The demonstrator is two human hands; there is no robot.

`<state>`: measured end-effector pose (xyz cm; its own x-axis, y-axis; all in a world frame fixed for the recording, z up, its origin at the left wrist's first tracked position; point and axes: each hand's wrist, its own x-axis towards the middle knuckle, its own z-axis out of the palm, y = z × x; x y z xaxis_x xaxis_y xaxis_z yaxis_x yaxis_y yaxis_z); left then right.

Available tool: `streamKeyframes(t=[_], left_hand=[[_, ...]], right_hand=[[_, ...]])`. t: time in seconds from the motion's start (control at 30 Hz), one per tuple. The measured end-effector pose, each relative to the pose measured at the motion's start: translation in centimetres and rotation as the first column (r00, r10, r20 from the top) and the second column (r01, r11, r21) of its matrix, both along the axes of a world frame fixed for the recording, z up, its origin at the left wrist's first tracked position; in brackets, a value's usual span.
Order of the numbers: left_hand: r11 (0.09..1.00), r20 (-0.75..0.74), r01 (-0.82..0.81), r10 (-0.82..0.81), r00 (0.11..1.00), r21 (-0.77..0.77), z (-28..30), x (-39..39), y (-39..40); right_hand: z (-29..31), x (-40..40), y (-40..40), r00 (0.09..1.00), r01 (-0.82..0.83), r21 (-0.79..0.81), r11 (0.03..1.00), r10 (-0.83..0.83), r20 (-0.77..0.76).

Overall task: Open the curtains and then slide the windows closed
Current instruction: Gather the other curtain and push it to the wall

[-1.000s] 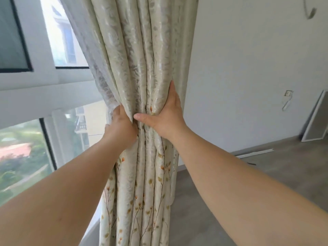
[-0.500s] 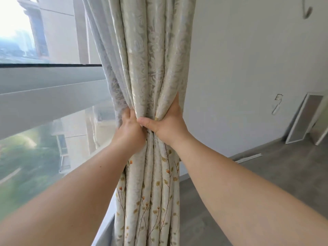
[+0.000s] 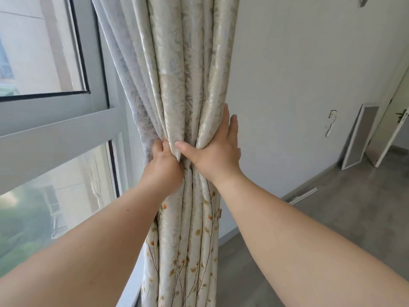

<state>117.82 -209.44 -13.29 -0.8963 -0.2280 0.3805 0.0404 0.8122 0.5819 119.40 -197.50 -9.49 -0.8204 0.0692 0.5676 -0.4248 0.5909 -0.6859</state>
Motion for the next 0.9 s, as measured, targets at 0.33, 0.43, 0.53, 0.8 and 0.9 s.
streamKeyframes(t=[0.33, 0.43, 0.53, 0.8, 0.9], left_hand=[[0.997, -0.123, -0.071, 0.068, 0.99, -0.026, 1.1, -17.1, 4.9], [0.996, -0.109, -0.048, 0.04, 0.993, -0.079, 1.5, -21.1, 5.1], [0.982, -0.043, -0.061, 0.054, 0.998, -0.178, 2.0, -25.1, 5.2], [0.951, 0.11, 0.019, 0.016, 0.994, -0.309, 2.9, -36.5, 9.1], [0.916, 0.182, 0.115, -0.048, 0.982, -0.383, 3.2, -40.0, 10.4]], right_hand=[[1.4, -17.9, 3.6, 0.93, -0.364, -0.055, 0.93, 0.36, -0.066], [1.3, -22.7, 4.3, 0.94, -0.324, 0.074, 0.943, 0.329, -0.087], [0.9, -26.6, 4.3, 0.963, -0.232, 0.175, 0.957, 0.252, -0.098], [0.5, -36.7, 6.2, 0.997, -0.065, 0.095, 0.993, 0.068, -0.032], [0.4, -39.1, 6.9, 1.0, 0.001, 0.049, 0.999, -0.002, 0.026]])
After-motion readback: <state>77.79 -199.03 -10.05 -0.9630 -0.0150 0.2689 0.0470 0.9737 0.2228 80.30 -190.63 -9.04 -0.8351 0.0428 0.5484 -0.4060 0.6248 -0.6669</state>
